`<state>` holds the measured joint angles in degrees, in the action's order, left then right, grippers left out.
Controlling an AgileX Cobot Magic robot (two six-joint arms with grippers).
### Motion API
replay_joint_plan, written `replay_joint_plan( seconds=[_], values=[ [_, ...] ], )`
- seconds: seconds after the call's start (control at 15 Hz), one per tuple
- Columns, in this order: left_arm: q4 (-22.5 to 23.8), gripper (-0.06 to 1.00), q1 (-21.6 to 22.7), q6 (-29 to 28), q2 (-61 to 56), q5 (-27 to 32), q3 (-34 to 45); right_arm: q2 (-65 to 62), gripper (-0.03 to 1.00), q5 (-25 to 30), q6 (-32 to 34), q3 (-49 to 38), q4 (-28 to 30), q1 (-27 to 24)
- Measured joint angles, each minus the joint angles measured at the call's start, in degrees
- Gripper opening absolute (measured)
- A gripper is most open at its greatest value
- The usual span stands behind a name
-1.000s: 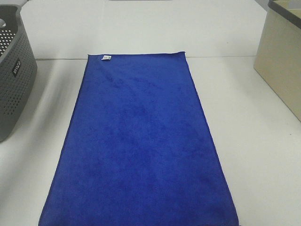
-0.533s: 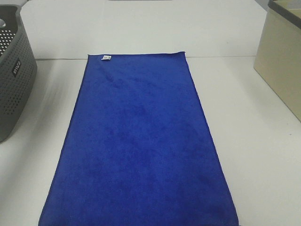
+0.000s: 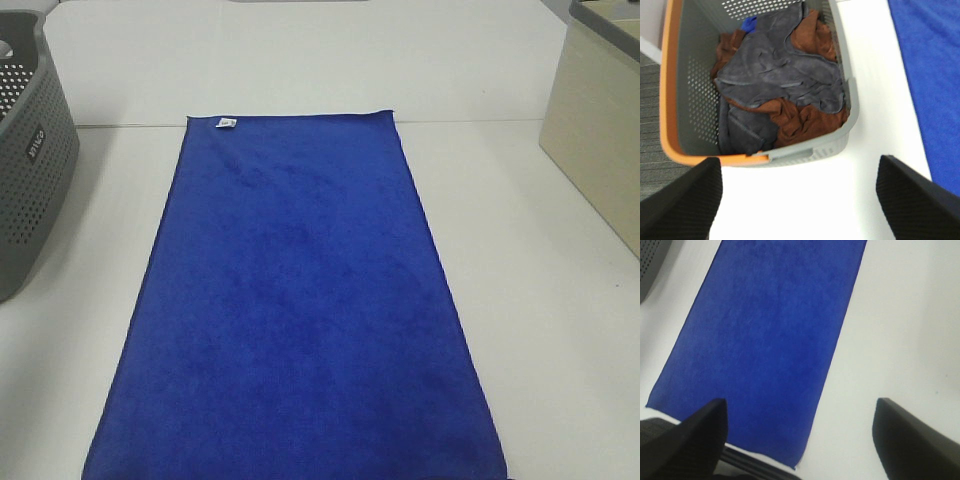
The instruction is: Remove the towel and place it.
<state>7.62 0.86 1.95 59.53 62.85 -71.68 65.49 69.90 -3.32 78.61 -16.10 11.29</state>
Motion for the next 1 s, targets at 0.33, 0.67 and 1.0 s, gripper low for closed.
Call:
replay_joint_plan(
  seconds=[0.33, 0.67, 1.0],
  values=[
    [3.4, 0.79, 0.0, -1.5, -27.3, 2.1, 17.1, -22.6, 0.78, 0.2, 0.9, -22.6, 0.3, 0.0],
    [3.6, 0.79, 0.0, -1.9, -41.2, 6.5, 21.7, -41.7, 0.77, 0.2, 0.9, -33.5, 3.7, 0.0],
    [3.6, 0.79, 0.0, -1.9, -52.6, 6.8, 25.3, -56.3, 0.77, 0.2, -2.2, -41.7, 4.2, 0.0]
  ],
)
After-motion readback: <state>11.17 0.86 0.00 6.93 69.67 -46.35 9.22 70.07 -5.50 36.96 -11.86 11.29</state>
